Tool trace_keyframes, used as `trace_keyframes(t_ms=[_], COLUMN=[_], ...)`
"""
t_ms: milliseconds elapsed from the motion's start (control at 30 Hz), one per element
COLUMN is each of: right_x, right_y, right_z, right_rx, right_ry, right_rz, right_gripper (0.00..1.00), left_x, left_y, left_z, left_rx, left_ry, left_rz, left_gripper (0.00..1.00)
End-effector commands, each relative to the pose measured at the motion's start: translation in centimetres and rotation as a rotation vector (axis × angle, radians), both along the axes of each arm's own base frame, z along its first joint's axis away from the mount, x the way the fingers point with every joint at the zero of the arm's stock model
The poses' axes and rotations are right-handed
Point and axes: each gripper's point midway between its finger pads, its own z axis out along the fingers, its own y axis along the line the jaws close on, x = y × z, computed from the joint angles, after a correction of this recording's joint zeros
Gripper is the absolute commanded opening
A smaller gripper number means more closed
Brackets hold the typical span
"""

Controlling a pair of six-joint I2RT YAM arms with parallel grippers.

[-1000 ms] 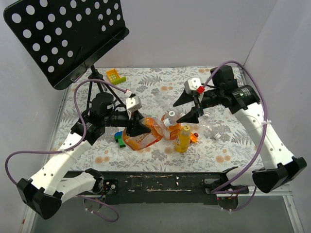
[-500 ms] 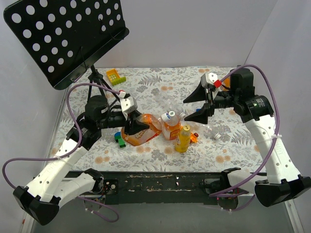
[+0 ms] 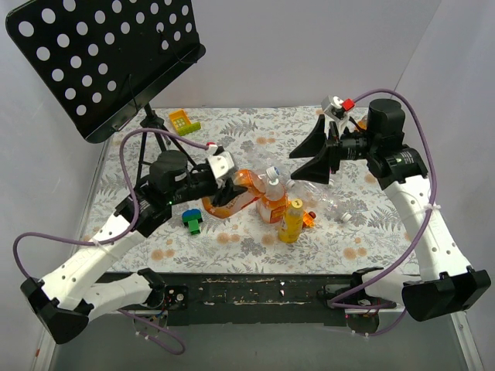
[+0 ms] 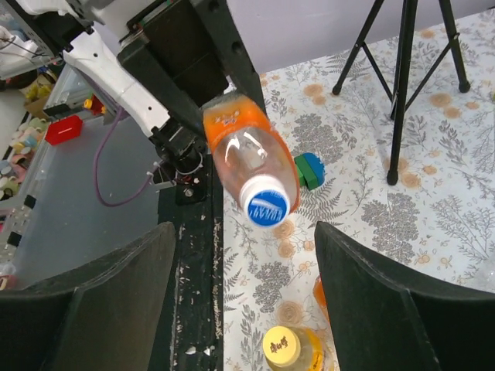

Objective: Unscrew the bottle caps
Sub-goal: Unscrew the bottle cap from the plastic bottle.

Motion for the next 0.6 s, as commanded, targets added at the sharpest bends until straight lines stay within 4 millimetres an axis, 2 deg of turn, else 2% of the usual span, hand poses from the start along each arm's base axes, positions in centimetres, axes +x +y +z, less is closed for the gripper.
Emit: trace_keyframes(t_ms=[0, 200, 367, 567], right_x=[0.4, 1.6, 3.5, 3.7], right_y=[0.3, 0.3, 0.3, 1.8], right_z=[0.5, 0.2, -0.6, -1.3], right_rx=[0.023, 0.003, -0.04, -0.069], right_ry=[0.046, 0.048, 0.077, 0.109], right_rz=[0.02, -0.028, -0.112, -0.096], right_gripper=[0.8, 0.79, 0.79, 0.79], left_x=[1.4, 2.1, 2.8, 3.1], left_y=[-0.7, -1.5, -2.0, -2.9], left_z=[2.0, 1.7, 0.9, 1.3], left_rx=[0.03, 0.072, 0.115, 0.119], left_ry=[-0.117, -0.14, -0.151, -0.166], left_rz=[0.109, 0.168, 0.211, 0.229], left_gripper=[0.0, 0.0, 0.0, 0.0])
